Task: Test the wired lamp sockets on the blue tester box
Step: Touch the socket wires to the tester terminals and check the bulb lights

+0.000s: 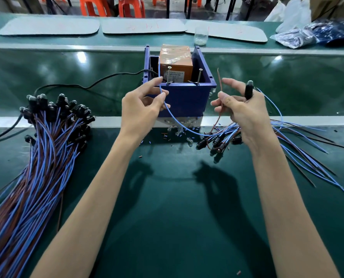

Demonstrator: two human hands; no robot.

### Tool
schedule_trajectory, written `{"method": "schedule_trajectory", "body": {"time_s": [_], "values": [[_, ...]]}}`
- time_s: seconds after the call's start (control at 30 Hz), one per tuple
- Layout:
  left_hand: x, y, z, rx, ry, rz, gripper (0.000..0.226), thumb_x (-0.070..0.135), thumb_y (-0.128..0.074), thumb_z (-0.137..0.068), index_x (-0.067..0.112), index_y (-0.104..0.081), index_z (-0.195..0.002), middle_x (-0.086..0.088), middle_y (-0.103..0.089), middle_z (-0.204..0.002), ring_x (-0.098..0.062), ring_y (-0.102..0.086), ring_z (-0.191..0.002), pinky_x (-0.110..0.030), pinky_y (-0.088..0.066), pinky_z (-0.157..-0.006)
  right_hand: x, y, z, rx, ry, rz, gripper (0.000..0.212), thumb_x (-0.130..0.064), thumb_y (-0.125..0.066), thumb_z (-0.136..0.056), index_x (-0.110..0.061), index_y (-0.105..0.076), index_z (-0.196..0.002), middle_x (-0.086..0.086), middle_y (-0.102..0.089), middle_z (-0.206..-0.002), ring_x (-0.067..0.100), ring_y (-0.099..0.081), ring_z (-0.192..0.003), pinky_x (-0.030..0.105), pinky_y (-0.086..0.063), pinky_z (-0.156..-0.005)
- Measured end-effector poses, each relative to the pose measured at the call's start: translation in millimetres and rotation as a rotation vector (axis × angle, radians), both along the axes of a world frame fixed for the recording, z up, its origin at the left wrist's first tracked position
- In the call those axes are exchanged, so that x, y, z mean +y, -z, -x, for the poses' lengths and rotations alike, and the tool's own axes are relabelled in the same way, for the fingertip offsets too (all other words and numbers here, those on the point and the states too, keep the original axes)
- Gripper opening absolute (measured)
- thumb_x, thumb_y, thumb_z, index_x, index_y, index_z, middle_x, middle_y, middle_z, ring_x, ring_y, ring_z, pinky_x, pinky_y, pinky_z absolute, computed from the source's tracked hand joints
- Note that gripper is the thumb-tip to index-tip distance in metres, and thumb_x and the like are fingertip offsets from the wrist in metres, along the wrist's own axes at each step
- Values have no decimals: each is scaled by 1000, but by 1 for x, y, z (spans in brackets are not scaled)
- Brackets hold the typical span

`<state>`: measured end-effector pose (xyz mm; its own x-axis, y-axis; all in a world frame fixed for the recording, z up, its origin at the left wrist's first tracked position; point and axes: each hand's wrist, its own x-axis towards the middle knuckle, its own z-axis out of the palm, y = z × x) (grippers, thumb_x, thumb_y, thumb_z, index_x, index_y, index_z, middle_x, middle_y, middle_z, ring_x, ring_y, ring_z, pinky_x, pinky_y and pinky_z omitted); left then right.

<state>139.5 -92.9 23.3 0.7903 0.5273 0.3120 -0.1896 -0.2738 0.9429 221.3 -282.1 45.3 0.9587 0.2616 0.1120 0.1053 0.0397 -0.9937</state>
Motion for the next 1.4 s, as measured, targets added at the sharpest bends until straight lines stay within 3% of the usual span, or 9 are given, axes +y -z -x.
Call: {"method": "schedule_trajectory", "body": {"time_s": [0.1, 0.43, 0.57, 0.83, 1.1, 1.4], "values": [[2, 0, -1, -3, -71, -6, 43, 3, -58, -91, 13, -55, -132, 6, -71, -88, -8, -69, -67, -25, -57, -77, 1, 6, -5, -6, 31, -5, 25, -2, -60, -92, -8, -64, -115, -2, -70, -60, 5, -61, -53, 14, -48, -57], [14, 4, -3, 149, -137, -16, 35, 0, -53, -88, 13, -66, -119, 7, -71, -82, -4, -67, -59, -32, -58, -81, 12, 19, -10, 62, 65, 23, 21, -1, -52, -93, -13, -69, -99, -7, -68, -61, -1, -57, -51, 7, -35, -42], [18, 0, 0, 170, -140, 20, 32, 0, -51, -86, 20, -70, -103, 6, -70, -76, -6, -66, -55, -34, -59, -79, 12, 20, -11, 77, 64, 39, 24, -2, -50, -94, -15, -69, -101, -4, -68, -69, -2, -57, -52, 7, -34, -41], [22, -10, 6, 223, -88, 101, 28, -2, -52, -84, 15, -72, -96, 0, -70, -75, -8, -65, -55, -17, -53, -62, 14, 23, -12, 89, 58, 48, 27, -2, -49, -94, -18, -68, -104, -6, -69, -75, -4, -56, -54, 9, -30, -41], [25, -15, 10, 268, -39, 124, 29, -4, -52, -83, 16, -72, -89, -2, -70, -73, -6, -64, -53, -16, -52, -61, 14, 22, -10, 74, -11, 80, 31, -3, -45, -98, -14, -65, -119, -5, -68, -84, -6, -55, -58, 10, -31, -43], [25, -20, 13, 300, -9, 110, 30, -5, -51, -83, 16, -72, -89, -1, -69, -72, -4, -63, -52, -14, -51, -61, 12, 19, -9, 99, 0, 78, 32, -2, -43, -98, -15, -67, -116, -6, -62, -77, 1, -48, -63, 12, -28, -44]]}}
